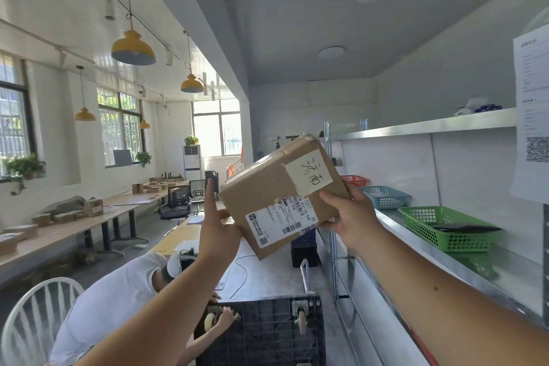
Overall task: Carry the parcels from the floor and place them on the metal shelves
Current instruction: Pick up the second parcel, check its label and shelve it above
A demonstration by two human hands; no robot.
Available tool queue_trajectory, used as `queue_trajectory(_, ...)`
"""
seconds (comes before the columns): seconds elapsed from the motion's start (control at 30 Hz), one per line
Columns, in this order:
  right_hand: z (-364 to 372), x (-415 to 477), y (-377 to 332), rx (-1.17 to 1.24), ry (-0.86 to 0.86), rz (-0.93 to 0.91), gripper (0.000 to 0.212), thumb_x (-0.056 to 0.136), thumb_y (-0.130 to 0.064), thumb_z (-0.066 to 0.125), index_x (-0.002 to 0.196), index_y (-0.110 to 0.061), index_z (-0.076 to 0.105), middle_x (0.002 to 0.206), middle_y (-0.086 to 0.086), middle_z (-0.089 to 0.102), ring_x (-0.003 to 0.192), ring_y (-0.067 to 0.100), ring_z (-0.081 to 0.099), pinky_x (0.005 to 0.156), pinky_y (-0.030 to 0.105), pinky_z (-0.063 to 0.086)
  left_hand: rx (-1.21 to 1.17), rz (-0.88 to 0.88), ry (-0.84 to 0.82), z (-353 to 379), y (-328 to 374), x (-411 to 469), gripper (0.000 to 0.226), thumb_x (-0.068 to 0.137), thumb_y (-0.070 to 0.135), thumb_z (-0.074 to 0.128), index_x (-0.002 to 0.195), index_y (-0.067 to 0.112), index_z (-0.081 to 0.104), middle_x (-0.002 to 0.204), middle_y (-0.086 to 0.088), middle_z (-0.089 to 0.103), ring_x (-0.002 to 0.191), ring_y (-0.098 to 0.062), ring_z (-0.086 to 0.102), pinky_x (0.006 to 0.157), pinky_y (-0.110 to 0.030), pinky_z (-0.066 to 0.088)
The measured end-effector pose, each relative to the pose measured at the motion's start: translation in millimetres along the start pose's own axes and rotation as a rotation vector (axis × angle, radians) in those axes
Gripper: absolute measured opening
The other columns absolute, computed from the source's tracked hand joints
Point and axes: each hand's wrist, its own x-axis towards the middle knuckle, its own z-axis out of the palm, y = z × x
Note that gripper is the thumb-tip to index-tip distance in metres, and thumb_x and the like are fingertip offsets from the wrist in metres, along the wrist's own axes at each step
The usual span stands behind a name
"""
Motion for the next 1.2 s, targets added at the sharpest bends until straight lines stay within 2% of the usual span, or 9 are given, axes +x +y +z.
queue_trajectory(0.13,1,-1,-11,0.033,0.001,-0.047,0.051,0.09,0.005,0.074,0.135,-0.017,0.063,0.116,0.011,0.077,0.105,0.039,0.073,0.067,0.051,0.062,-0.066,0.028,-0.003,4,7,-3,0.078,0.106,-0.005,0.045,0.156,0.053,0.036,0.103,-0.019,0.073,0.084,-0.03,0.074,0.076,-0.054,0.063)
queue_trajectory(0.23,6,-3,-14,0.068,0.02,-0.083,0.063,0.088,0.004,0.077,0.14,-0.023,0.054,0.119,0.007,0.074,0.1,0.03,0.076,0.077,0.054,0.062,-0.18,-0.005,0.058,7,12,-6,0.043,0.111,0.01,0.041,0.137,0.041,0.058,0.099,-0.015,0.076,0.072,-0.03,0.075,0.065,-0.045,0.063)
queue_trajectory(0.37,9,-5,-20,0.005,0.025,-0.156,0.074,0.08,-0.005,0.083,0.145,-0.024,0.052,0.117,0.001,0.078,0.108,0.028,0.077,0.093,0.063,0.06,-0.338,-0.073,0.07,10,17,-12,0.036,0.112,0.013,0.041,0.112,0.035,0.07,0.083,-0.013,0.077,0.062,-0.029,0.075,0.062,-0.04,0.062)
queue_trajectory(0.57,10,-9,-31,-0.118,-0.05,-0.256,0.049,0.073,-0.024,0.081,0.121,-0.025,0.07,0.111,-0.001,0.081,0.11,0.026,0.074,0.107,0.058,0.053,-0.526,-0.201,0.04,19,27,-21,0.038,0.112,0.046,0.035,0.113,0.025,0.067,0.082,-0.019,0.08,0.076,-0.037,0.077,0.066,-0.045,0.066)
queue_trajectory(0.7,7,-8,-31,-0.043,-0.09,-0.245,0.019,0.086,-0.012,0.073,0.1,-0.02,0.082,0.111,0.01,0.081,0.109,0.031,0.074,0.109,0.06,0.051,-0.56,-0.259,0.025,30,34,-27,0.008,0.109,0.036,0.055,0.106,0.034,0.062,0.075,-0.014,0.08,0.072,-0.036,0.076,0.068,-0.046,0.066)
queue_trajectory(0.83,5,-10,-39,-0.011,-0.045,-0.215,0.022,0.098,-0.005,0.066,0.096,-0.021,0.082,0.106,0.01,0.082,0.099,0.027,0.077,0.101,0.055,0.057,-0.592,-0.332,-0.047,38,38,-34,0.019,0.108,0.04,0.057,0.117,0.026,0.065,0.095,-0.018,0.082,0.088,-0.042,0.08,0.06,-0.045,0.068)
queue_trajectory(0.93,5,-16,-43,0.012,-0.069,-0.22,0.019,0.099,-0.012,0.067,0.103,-0.027,0.078,0.109,0.009,0.082,0.095,0.024,0.079,0.085,0.045,0.06,-0.605,-0.353,-0.088,43,38,-38,0.025,0.107,0.045,0.057,0.119,0.024,0.065,0.11,-0.016,0.081,0.099,-0.044,0.079,0.065,-0.05,0.068)
queue_trajectory(1.1,6,-27,-43,0.042,-0.069,-0.185,0.024,0.103,-0.025,0.064,0.126,-0.02,0.07,0.111,0.008,0.081,0.101,0.029,0.078,0.091,0.052,0.061,-0.464,-0.375,-0.161,43,32,-33,0.041,0.102,0.06,0.057,0.126,0.029,0.064,0.113,-0.009,0.083,0.089,-0.04,0.081,0.054,-0.036,0.062)
queue_trajectory(1.2,9,-31,-42,0.028,-0.047,-0.167,0.034,0.104,-0.041,0.058,0.123,-0.015,0.068,0.114,0.009,0.081,0.109,0.034,0.076,0.097,0.057,0.059,-0.388,-0.372,-0.196,36,29,-29,0.049,0.099,0.066,0.057,0.129,0.028,0.063,0.111,-0.008,0.083,0.089,-0.039,0.082,0.053,-0.034,0.061)
